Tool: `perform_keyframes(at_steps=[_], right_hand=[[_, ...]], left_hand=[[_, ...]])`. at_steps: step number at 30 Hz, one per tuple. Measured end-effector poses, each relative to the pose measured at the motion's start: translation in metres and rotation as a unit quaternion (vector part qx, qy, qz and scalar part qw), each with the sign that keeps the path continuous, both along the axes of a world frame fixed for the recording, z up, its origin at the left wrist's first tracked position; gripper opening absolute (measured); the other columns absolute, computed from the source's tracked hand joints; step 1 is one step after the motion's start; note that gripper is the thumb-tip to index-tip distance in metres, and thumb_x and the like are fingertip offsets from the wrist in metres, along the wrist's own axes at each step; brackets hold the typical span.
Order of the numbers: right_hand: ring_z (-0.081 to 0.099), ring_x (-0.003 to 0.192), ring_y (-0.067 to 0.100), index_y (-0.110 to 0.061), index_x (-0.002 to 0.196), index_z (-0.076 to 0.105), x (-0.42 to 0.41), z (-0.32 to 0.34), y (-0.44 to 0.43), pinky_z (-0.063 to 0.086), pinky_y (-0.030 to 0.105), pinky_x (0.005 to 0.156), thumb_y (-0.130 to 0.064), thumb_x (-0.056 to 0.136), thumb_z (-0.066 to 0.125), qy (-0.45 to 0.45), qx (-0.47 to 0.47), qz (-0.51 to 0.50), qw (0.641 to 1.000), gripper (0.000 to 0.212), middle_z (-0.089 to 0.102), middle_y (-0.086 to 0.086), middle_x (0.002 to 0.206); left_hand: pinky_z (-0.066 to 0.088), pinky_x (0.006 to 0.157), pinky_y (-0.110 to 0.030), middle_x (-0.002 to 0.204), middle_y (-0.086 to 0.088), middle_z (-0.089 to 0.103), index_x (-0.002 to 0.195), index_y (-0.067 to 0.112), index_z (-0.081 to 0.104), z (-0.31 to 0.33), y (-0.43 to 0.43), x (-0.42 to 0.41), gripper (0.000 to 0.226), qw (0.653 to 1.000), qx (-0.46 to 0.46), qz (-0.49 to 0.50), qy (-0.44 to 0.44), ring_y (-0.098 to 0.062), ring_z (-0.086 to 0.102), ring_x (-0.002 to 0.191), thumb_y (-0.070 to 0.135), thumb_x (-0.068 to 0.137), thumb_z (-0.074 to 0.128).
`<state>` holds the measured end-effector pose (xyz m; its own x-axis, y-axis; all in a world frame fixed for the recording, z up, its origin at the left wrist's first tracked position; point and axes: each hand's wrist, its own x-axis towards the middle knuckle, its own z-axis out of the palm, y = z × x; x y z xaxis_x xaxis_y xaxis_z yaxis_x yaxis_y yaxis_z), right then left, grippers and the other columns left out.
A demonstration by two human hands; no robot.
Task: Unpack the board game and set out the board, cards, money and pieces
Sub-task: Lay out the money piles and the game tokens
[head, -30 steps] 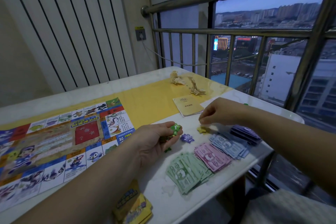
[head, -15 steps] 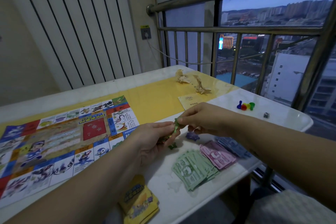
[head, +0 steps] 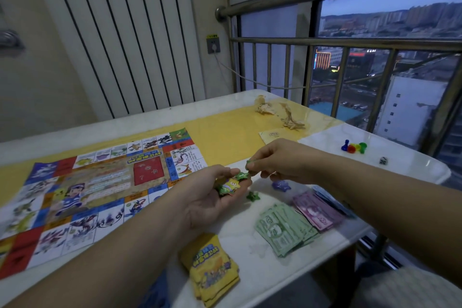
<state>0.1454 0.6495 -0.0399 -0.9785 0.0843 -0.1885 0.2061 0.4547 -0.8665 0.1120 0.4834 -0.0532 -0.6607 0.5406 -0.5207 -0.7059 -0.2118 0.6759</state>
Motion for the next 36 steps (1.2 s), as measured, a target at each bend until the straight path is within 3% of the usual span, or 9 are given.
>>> perform_keyframes(at_steps=[10,15,19,22,26,29,31,33,36], right_hand=[[0.049,0.066,0.010,-0.011,0.099,0.073,0.002,0.006,0.001,0.042,0.020,0.060,-0.019,0.091,0.060,0.006,-0.030,0.017,0.999,0.016,0.059,-0.002,0.072],[0.049,0.058,0.007,-0.017,0.096,0.074,0.005,0.001,-0.006,0.043,0.019,0.057,-0.025,0.088,0.065,0.013,0.103,0.074,0.992,0.014,0.060,-0.009,0.063],[0.053,0.071,0.008,-0.019,0.089,0.072,0.003,0.002,-0.004,0.045,0.021,0.063,-0.026,0.088,0.065,0.035,0.090,0.049,0.994,0.010,0.065,-0.005,0.079],[0.054,0.071,0.006,-0.022,0.089,0.073,0.004,0.004,0.003,0.046,0.021,0.065,-0.028,0.087,0.066,0.054,0.100,0.025,0.993,0.009,0.069,-0.007,0.082],[0.058,0.060,0.001,-0.020,0.101,0.074,0.008,-0.006,-0.004,0.047,0.022,0.063,-0.029,0.087,0.066,0.033,0.175,0.069,0.982,0.018,0.070,-0.012,0.076],[0.063,0.084,0.010,-0.018,0.109,0.071,0.007,-0.005,-0.005,0.048,0.022,0.072,-0.032,0.090,0.062,0.087,0.189,0.029,0.978,0.025,0.071,-0.002,0.104],[0.062,0.089,0.013,-0.024,0.105,0.072,0.010,0.000,-0.006,0.047,0.021,0.075,-0.033,0.089,0.063,0.103,0.159,0.032,0.981,0.021,0.071,-0.004,0.106],[0.063,0.094,0.030,-0.032,0.091,0.074,0.014,0.004,-0.006,0.050,0.034,0.078,-0.034,0.086,0.067,0.092,0.142,0.069,0.983,0.008,0.073,-0.007,0.092],[0.065,0.082,0.023,-0.028,0.082,0.073,0.020,0.008,-0.001,0.048,0.033,0.072,-0.026,0.082,0.072,0.095,0.153,0.082,0.980,0.002,0.073,-0.003,0.082]], left_hand=[[0.056,0.055,-0.024,0.091,-0.026,0.065,0.094,-0.007,0.061,-0.008,-0.001,0.000,0.020,0.996,-0.032,-0.005,0.089,-0.022,0.069,0.061,-0.014,0.091,0.043],[0.057,0.052,-0.023,0.107,-0.035,0.061,0.123,-0.013,0.052,-0.005,0.003,0.005,0.036,0.990,-0.050,-0.032,0.129,-0.022,0.070,0.059,-0.017,0.087,0.047],[0.055,0.047,-0.023,0.097,-0.028,0.065,0.118,-0.012,0.054,-0.006,0.000,0.004,0.029,0.992,-0.045,-0.023,0.113,-0.020,0.069,0.058,-0.011,0.090,0.048],[0.057,0.050,-0.025,0.089,-0.021,0.067,0.105,-0.008,0.059,-0.007,-0.007,-0.004,0.017,0.997,-0.035,0.006,0.062,-0.021,0.066,0.067,-0.002,0.090,0.055],[0.057,0.063,-0.039,0.109,-0.025,0.062,0.109,-0.011,0.058,-0.002,-0.015,-0.006,0.021,1.000,-0.004,0.021,0.006,-0.031,0.062,0.093,-0.005,0.092,0.048],[0.057,0.066,-0.040,0.113,-0.028,0.060,0.115,-0.012,0.055,-0.002,-0.016,-0.002,0.031,1.000,0.011,-0.004,0.020,-0.033,0.060,0.099,-0.013,0.092,0.034],[0.059,0.064,-0.036,0.107,-0.030,0.062,0.121,-0.010,0.052,-0.003,-0.012,-0.001,0.035,0.998,0.005,-0.030,0.047,-0.031,0.064,0.090,-0.015,0.093,0.032],[0.059,0.057,-0.029,0.099,-0.030,0.064,0.125,-0.007,0.050,-0.002,-0.005,0.001,0.037,0.995,-0.012,-0.054,0.080,-0.028,0.069,0.076,-0.016,0.093,0.034],[0.059,0.061,-0.024,0.098,-0.029,0.066,0.131,-0.006,0.047,-0.002,0.007,0.006,0.040,0.987,-0.044,-0.082,0.132,-0.023,0.072,0.072,-0.014,0.092,0.041]])
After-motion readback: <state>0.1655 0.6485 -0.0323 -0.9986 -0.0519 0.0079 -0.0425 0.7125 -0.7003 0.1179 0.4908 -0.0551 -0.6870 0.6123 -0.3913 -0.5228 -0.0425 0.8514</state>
